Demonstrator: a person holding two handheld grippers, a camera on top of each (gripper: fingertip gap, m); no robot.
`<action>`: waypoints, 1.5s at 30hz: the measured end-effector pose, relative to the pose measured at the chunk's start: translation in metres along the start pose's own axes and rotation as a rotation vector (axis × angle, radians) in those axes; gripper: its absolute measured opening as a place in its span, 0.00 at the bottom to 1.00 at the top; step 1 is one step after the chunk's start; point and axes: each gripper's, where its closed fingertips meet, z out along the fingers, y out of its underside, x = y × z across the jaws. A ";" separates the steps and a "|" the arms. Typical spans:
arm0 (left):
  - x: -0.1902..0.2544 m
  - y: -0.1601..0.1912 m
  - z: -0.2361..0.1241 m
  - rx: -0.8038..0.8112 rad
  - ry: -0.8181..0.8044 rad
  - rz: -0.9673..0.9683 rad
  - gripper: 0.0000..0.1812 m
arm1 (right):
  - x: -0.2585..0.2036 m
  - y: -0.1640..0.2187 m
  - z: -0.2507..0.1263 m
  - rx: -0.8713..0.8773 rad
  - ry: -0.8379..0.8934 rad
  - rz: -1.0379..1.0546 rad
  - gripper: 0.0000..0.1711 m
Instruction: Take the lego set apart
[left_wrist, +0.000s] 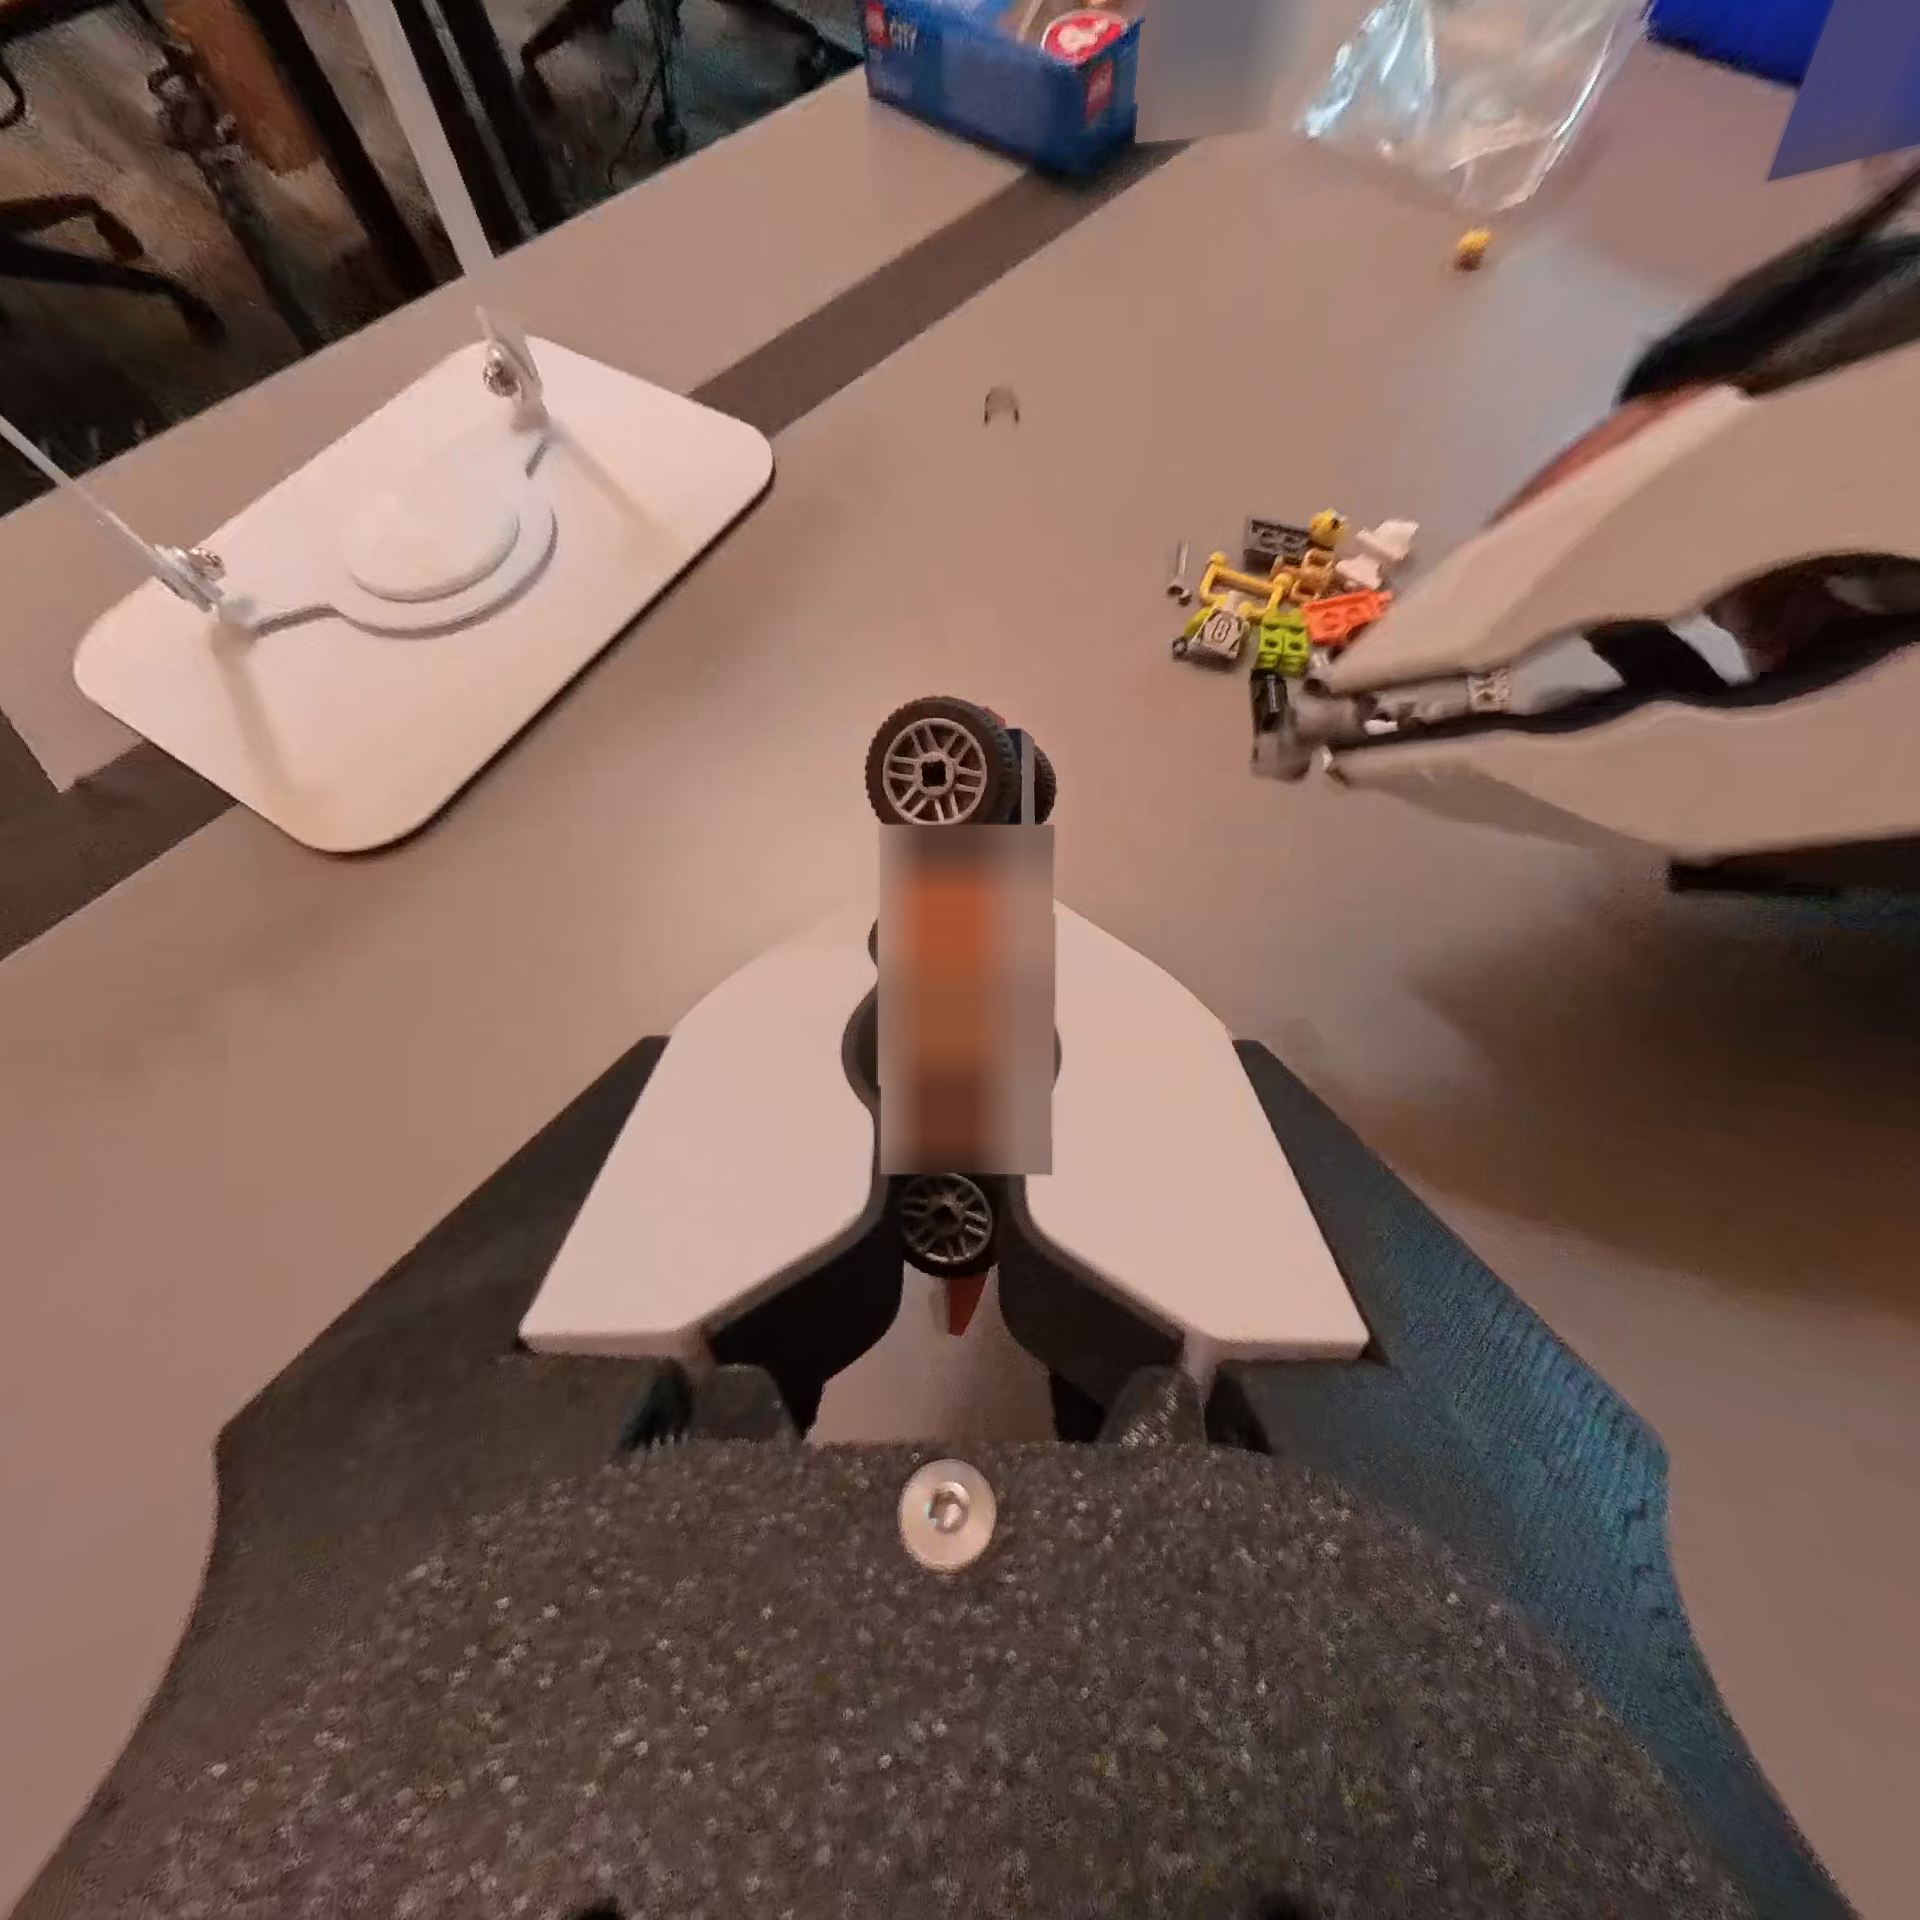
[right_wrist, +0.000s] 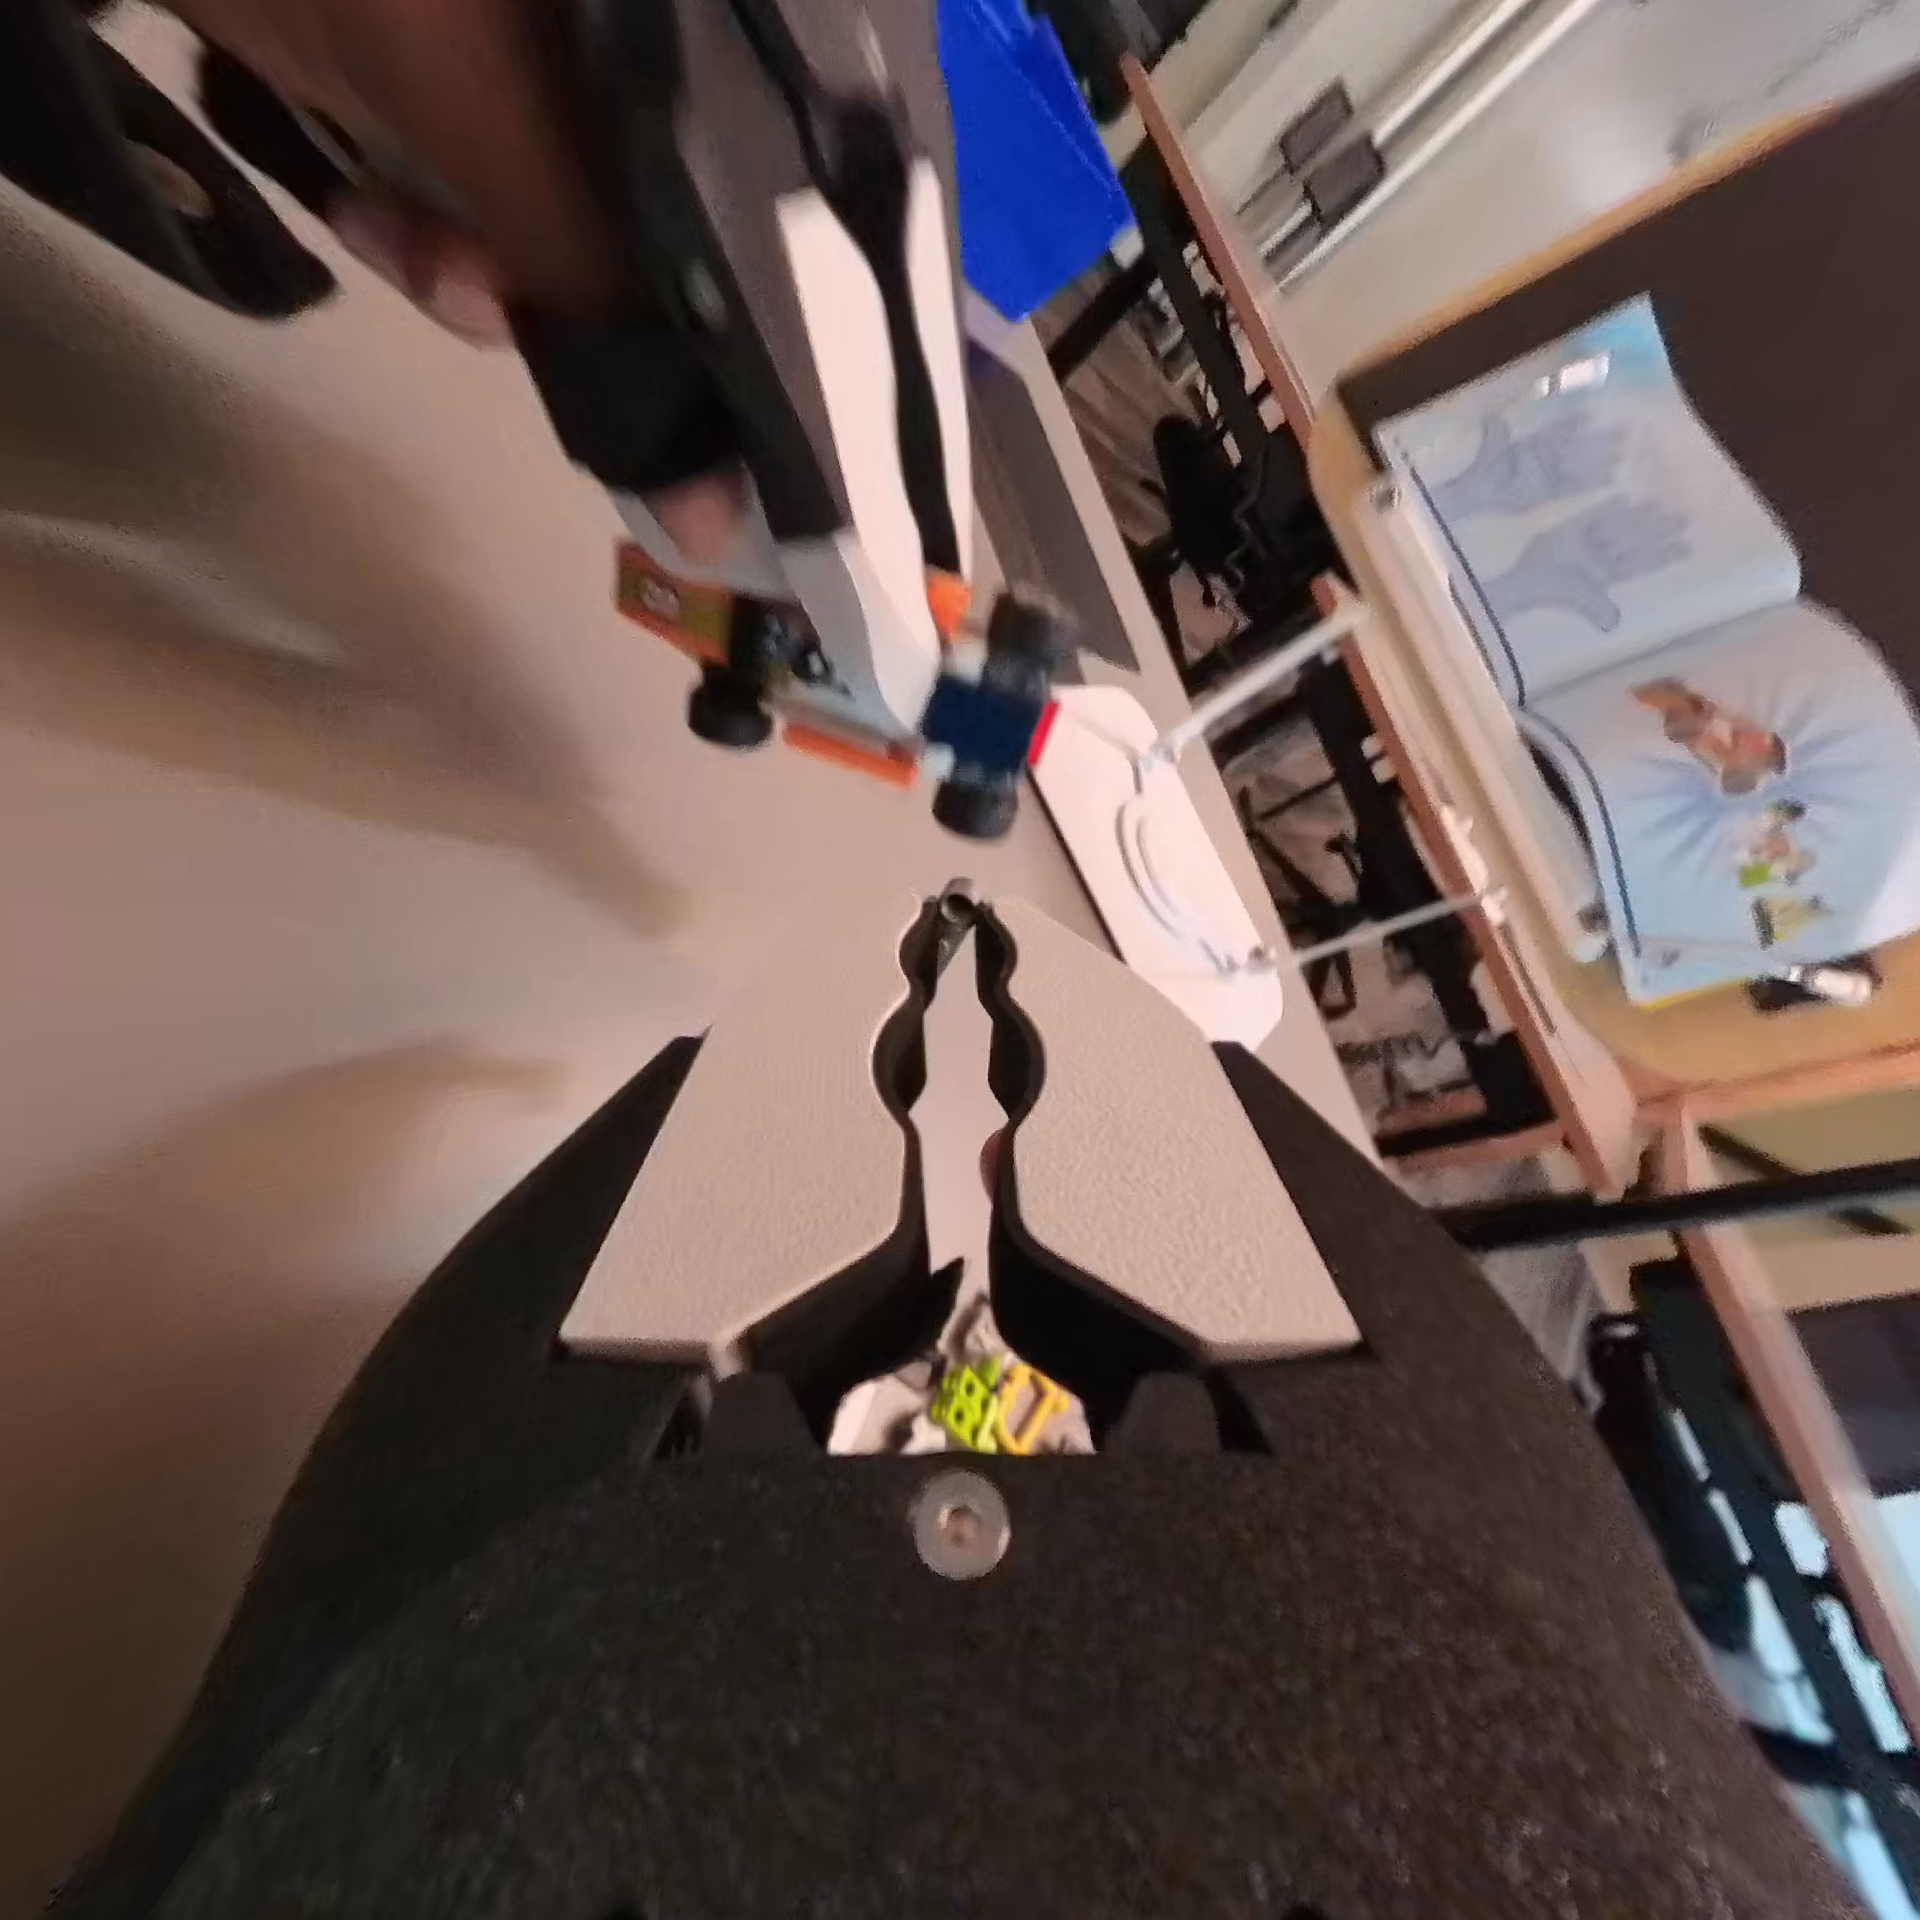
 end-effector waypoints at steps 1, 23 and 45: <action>-0.001 0.000 -0.001 0.002 -0.001 -0.007 0.09 | 0.006 0.012 0.000 -0.039 -0.007 0.026 0.04; 0.066 0.006 0.022 0.060 0.363 -0.034 0.09 | 0.004 0.064 -0.016 -0.145 -0.297 0.417 0.14; 0.050 -0.047 -0.017 0.456 0.856 -0.668 0.09 | -0.020 -0.028 -0.012 0.312 -0.557 0.834 0.24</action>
